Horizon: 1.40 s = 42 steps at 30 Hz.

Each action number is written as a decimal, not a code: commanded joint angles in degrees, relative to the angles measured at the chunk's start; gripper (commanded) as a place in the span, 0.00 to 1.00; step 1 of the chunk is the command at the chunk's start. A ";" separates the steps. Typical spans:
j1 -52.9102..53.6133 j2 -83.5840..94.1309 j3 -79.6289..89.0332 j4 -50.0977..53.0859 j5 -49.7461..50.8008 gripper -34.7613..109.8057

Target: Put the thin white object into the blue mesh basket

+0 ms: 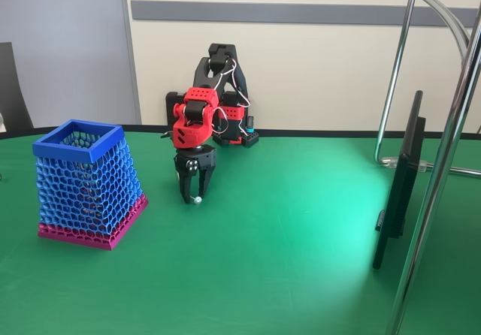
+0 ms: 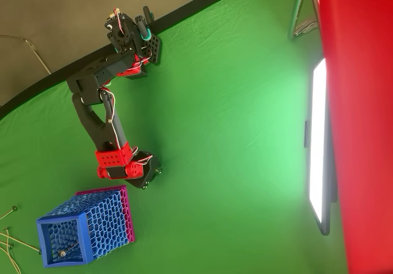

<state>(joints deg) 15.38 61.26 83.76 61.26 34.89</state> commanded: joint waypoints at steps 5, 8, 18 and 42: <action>-0.44 -0.09 -2.55 0.53 -1.14 0.34; -0.44 -0.18 -2.55 0.53 -1.49 0.31; -0.62 -0.79 -3.43 1.32 -2.11 0.29; -3.96 13.54 -6.06 2.20 -8.96 0.24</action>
<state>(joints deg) 12.22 69.08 80.51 63.11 27.33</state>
